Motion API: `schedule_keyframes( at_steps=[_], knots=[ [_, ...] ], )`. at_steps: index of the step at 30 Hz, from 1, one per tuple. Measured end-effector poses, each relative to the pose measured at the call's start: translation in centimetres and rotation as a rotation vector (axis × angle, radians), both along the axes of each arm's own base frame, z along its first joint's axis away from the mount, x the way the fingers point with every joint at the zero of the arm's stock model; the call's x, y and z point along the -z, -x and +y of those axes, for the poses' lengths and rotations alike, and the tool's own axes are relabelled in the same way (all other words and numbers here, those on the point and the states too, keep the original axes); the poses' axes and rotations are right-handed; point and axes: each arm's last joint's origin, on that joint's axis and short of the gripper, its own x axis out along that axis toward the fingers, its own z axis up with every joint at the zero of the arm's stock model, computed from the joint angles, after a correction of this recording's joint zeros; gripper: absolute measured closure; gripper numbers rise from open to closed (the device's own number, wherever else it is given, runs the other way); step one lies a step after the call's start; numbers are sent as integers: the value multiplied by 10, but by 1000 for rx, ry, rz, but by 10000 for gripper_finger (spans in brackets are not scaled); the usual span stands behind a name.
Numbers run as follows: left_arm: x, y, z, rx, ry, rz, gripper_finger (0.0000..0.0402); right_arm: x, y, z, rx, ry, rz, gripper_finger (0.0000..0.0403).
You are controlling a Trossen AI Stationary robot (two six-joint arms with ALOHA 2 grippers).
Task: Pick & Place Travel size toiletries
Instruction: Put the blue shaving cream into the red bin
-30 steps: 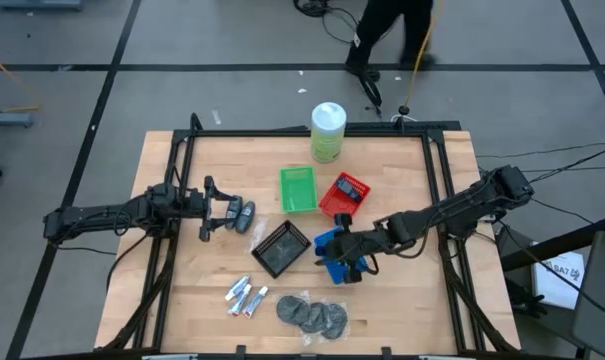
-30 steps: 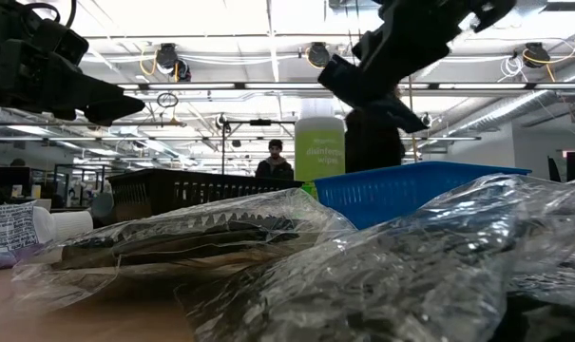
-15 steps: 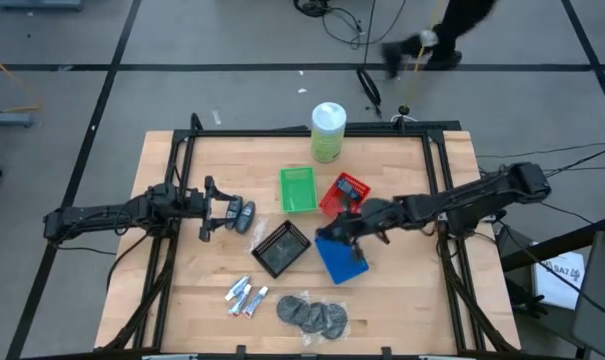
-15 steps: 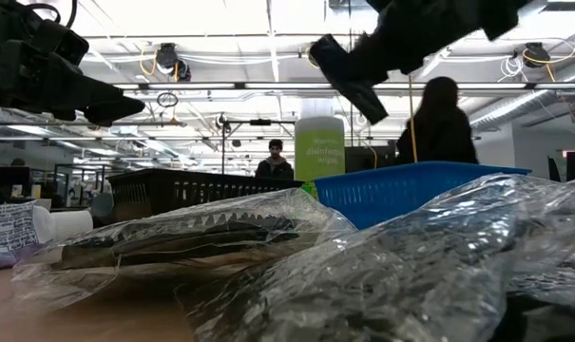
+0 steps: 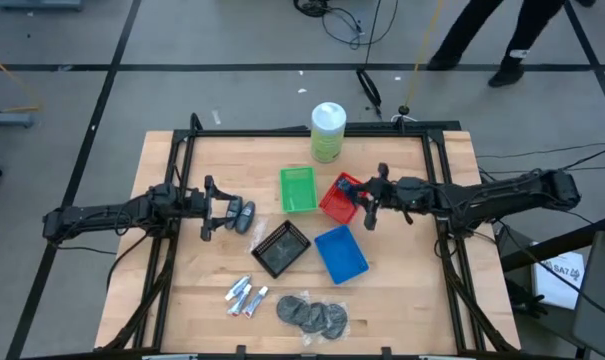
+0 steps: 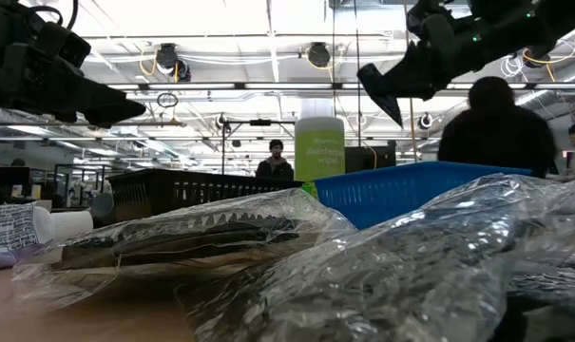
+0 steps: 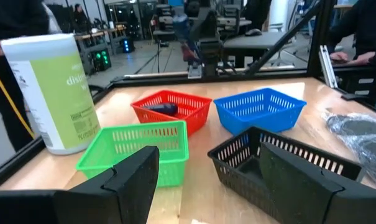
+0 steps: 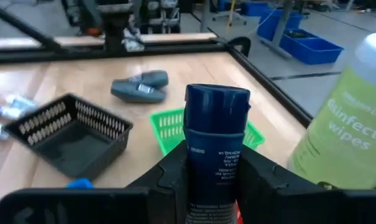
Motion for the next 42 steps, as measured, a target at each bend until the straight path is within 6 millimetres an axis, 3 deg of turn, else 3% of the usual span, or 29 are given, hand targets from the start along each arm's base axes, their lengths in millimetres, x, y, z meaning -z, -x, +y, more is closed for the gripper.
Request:
schedule_keyframes(
  at_steps=[8,17,31,42],
  knots=[
    [0,0,0,-2,0,0,128,7,-13,-9,43,-33,-24,310],
    [0,0,0,-1,0,-1,128,11,-42,-26,94,-37,123,310],
    [0,0,0,-2,0,-1,128,48,-54,-37,102,-143,264,310],
    [0,0,0,-2,0,-1,128,59,-55,-37,115,-174,311,310]
  ],
)
